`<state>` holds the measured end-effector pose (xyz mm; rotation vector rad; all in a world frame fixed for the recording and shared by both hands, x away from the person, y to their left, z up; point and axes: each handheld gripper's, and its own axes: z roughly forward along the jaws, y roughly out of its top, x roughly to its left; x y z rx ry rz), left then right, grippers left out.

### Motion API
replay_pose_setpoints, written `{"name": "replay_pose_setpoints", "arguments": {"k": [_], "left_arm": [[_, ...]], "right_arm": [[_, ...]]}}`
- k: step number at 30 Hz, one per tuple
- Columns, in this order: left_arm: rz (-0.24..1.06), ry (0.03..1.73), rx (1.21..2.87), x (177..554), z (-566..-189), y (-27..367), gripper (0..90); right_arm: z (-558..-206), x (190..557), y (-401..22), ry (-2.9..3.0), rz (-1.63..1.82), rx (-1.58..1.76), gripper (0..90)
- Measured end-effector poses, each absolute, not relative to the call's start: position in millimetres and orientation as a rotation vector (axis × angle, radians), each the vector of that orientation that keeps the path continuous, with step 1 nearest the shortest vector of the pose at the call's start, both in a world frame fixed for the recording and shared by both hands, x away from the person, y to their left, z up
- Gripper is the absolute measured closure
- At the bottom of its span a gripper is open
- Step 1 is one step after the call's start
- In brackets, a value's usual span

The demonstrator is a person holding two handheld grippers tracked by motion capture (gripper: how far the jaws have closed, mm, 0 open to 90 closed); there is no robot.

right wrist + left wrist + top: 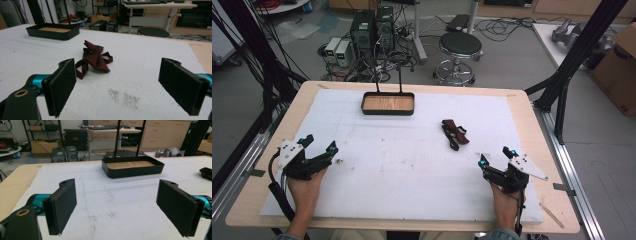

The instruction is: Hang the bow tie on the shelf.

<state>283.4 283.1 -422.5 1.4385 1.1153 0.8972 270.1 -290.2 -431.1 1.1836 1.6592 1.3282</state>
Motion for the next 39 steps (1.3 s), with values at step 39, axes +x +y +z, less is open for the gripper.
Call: {"name": "replay_pose_setpoints", "arguments": {"k": [39], "left_arm": [[0.869,1.095,1.424,287,-423,281,17.7]], "right_arm": [[-431,432,-223,2.104,1.216,1.218,39.8]]}}
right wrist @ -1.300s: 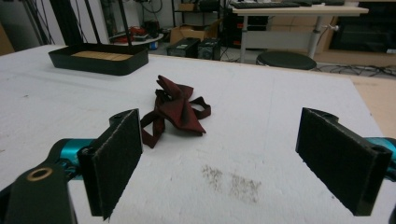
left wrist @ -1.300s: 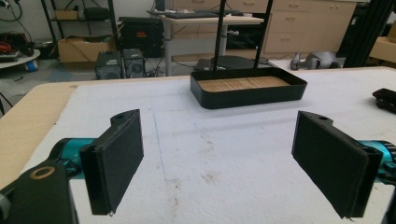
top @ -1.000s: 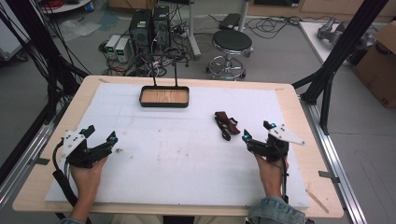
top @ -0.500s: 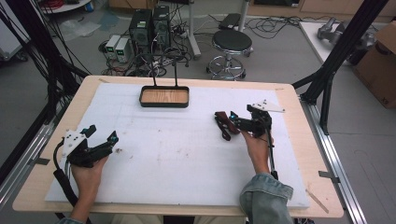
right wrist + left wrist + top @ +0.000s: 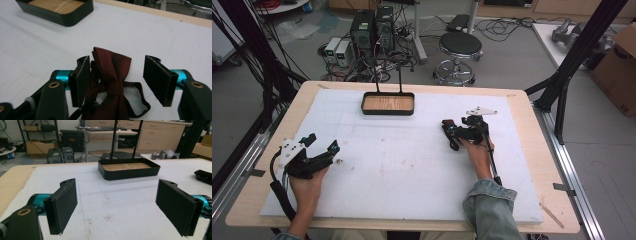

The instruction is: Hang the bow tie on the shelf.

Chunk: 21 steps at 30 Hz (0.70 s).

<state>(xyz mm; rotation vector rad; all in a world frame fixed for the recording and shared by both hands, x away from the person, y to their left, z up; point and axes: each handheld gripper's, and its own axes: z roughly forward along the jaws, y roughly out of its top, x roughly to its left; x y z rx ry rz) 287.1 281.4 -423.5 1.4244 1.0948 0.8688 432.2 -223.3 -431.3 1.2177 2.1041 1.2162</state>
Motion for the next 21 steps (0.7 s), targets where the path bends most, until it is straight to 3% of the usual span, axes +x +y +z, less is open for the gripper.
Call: {"name": "replay_pose_setpoints", "arguments": {"k": [9,16,21], "left_arm": [[0.869,1.096,1.421,287,-424,281,18.3],[0.871,1.098,1.421,288,-424,282,18.4],[0.871,1.096,1.421,287,-424,282,18.4]], "right_arm": [[-441,436,-219,2.178,1.138,1.227,51.8],[-443,435,-216,2.212,1.095,1.234,69.3],[-438,433,-218,2.201,1.102,1.223,75.1]]}}
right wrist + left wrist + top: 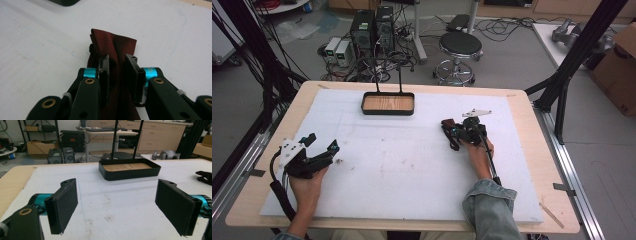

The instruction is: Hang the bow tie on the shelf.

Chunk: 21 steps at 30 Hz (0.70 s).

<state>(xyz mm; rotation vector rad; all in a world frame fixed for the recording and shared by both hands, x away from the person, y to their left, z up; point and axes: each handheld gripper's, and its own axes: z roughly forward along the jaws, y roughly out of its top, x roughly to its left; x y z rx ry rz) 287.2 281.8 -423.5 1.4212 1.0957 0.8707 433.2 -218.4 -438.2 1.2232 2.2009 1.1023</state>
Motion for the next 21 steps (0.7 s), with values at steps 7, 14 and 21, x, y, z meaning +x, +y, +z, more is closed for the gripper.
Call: {"name": "replay_pose_setpoints", "arguments": {"k": [7,14,21], "left_arm": [[0.872,1.099,1.417,288,-424,282,18.5],[0.871,1.1,1.416,288,-424,282,18.6],[0.87,1.097,1.419,288,-424,281,18.7]], "right_arm": [[-424,427,-222,2.122,1.178,1.202,77.0],[-412,423,-228,2.05,1.292,1.204,77.1],[-389,422,-214,2.024,1.341,1.141,77.1]]}}
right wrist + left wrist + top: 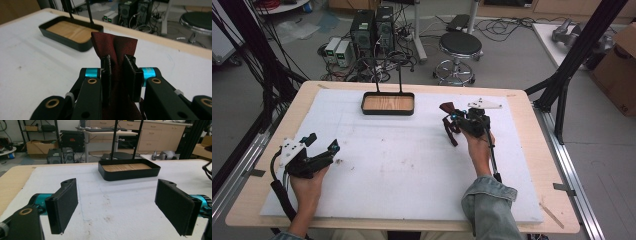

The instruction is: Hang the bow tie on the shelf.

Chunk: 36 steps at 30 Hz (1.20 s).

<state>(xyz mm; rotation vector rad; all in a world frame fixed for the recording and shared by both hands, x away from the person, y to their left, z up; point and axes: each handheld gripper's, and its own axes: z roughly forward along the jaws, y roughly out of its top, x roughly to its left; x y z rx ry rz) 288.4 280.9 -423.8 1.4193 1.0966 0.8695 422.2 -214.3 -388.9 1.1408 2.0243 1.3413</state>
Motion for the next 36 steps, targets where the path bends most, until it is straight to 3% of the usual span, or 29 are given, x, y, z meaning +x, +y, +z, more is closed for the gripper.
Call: {"name": "replay_pose_setpoints", "arguments": {"k": [24,36], "left_arm": [[0.854,1.106,1.41,292,-426,282,18.8],[0.854,1.11,1.399,293,-426,284,18.8]], "right_arm": [[-315,462,-141,1.961,1.502,0.961,77.1],[-299,484,-115,1.94,1.586,0.917,77.1]]}}
